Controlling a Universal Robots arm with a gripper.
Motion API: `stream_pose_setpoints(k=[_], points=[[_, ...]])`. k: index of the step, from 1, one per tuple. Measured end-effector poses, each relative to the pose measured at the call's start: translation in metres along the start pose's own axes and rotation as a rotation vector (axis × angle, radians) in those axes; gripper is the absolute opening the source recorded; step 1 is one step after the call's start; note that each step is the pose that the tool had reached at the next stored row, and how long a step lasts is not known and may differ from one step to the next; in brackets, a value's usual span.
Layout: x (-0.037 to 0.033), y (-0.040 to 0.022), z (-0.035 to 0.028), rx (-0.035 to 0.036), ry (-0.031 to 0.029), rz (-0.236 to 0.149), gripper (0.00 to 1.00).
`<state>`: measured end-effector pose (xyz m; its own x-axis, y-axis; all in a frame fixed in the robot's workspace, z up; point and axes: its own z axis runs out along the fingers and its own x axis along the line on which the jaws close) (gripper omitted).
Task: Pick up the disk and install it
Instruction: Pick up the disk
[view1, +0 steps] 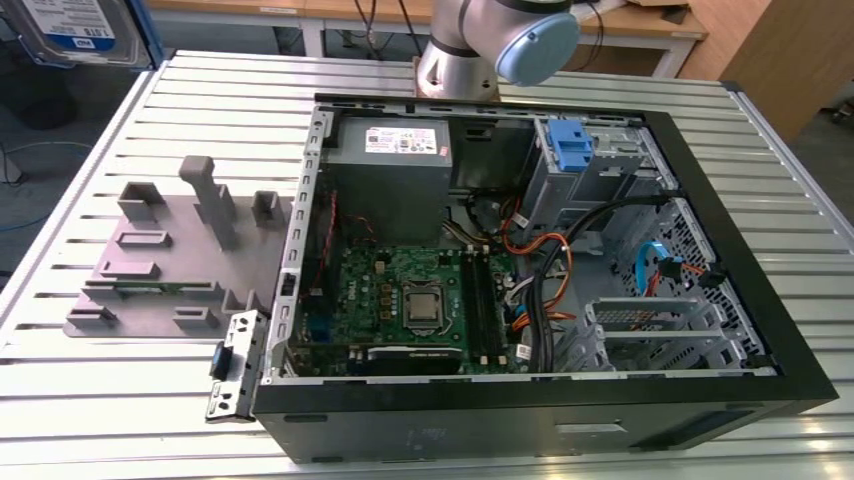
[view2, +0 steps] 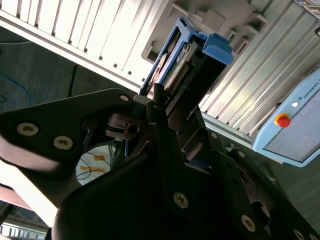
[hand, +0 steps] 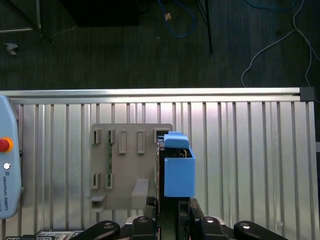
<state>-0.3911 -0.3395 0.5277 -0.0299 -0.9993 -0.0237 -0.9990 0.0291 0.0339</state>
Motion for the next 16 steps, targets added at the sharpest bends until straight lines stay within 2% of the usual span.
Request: stream_pose_setpoints(k=[5, 16], points=[[-0.0002, -0.0072, -0.0002, -0.0001, 0.0, 0.0, 0.35], [-0.0003, -0.0106, -0.0003, 0.0, 0.0, 0.0, 0.35]])
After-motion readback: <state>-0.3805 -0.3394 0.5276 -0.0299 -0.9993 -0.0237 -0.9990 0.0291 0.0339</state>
